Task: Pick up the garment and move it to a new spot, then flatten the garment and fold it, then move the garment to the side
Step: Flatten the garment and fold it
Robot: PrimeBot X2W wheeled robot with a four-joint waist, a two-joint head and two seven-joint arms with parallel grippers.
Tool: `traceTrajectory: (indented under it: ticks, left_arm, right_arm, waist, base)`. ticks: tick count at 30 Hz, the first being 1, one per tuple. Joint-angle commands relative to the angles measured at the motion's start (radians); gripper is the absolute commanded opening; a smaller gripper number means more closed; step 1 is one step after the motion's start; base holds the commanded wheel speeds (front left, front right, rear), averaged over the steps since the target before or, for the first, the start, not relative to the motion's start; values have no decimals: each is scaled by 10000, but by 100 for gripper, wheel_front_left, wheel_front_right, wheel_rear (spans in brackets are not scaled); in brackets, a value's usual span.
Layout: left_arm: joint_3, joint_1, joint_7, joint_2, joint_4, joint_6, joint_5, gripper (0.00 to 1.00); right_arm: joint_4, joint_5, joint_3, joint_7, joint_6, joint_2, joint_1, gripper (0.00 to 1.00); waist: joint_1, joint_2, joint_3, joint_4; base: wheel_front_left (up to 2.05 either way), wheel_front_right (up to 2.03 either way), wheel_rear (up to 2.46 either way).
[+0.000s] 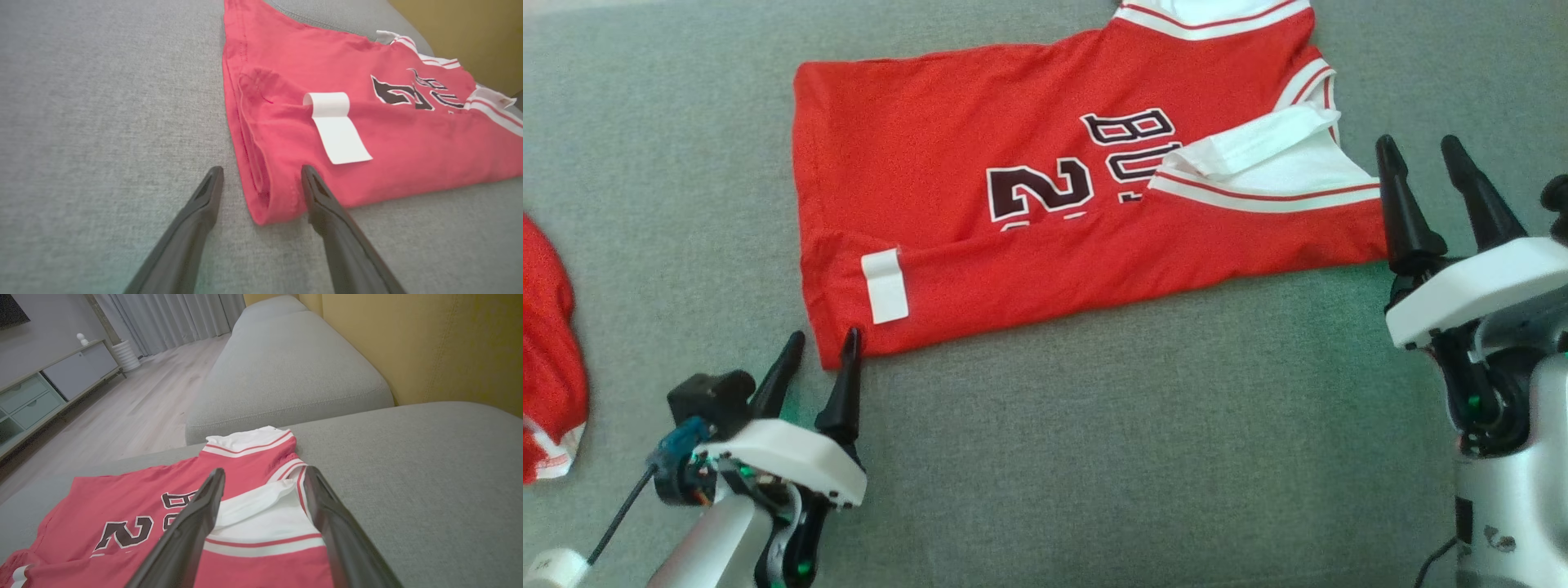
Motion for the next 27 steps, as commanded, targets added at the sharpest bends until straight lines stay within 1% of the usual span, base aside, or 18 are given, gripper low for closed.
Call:
traceTrajectory:
  ticks: [1,5,7,8,9,10,15,22,25,27]
  left_arm:
    - [339,-415,-138,135,-97,74,52,100]
    - [281,-665,-346,-65,619,238,221,100]
    - [164,-709,-204,-208,962,211,174,100]
    - [104,-718,-116,-265,1105,193,148,71]
    - [26,-717,-29,-305,1222,167,143,6]
    - [-39,-700,57,-344,1318,139,121,0]
    - [-198,-578,-29,-432,1495,39,137,0]
    - [-354,-682,-389,-556,1604,-93,282,0]
    - [-397,-782,-485,-623,1708,-132,311,0]
    - [-422,-842,-512,-655,1782,-152,317,0]
  right_arm:
    - [-323,-52,145,-107,75,46,-21,100]
    - [68,-330,-68,-183,75,138,80,100]
    - [357,-542,-231,-125,75,170,177,100]
    - [504,-634,-332,-67,75,186,241,100]
    - [645,-761,-425,-7,75,198,302,100]
    - [787,-906,-529,57,75,210,353,100]
    - [1532,-1336,-871,11,75,244,133,100]
    - [3301,-1080,-800,-385,75,250,-1016,100]
    - [4126,-1384,-762,-389,75,250,-1390,100]
    - [4689,-1897,-857,-187,75,251,-1522,100]
  waist:
    - [1,0,59,-69]
    - [1,0,135,-153]
    - [1,0,150,-159]
    - [1,0,150,-154]
    - [1,0,147,-147]
    - [1,0,141,-135]
    - [1,0,117,-74]
    - [1,0,145,98]
    - [1,0,168,166]
    - [1,0,186,205]
  base:
    - [0,0,0]
    - [0,0,0]
    - [0,0,0]
    - [0,0,0]
    - [0,0,0]
    - [0,0,0]
    - [0,0,0]
    - [0,0,0]
    - [0,0,0]
    - [0,0,0]
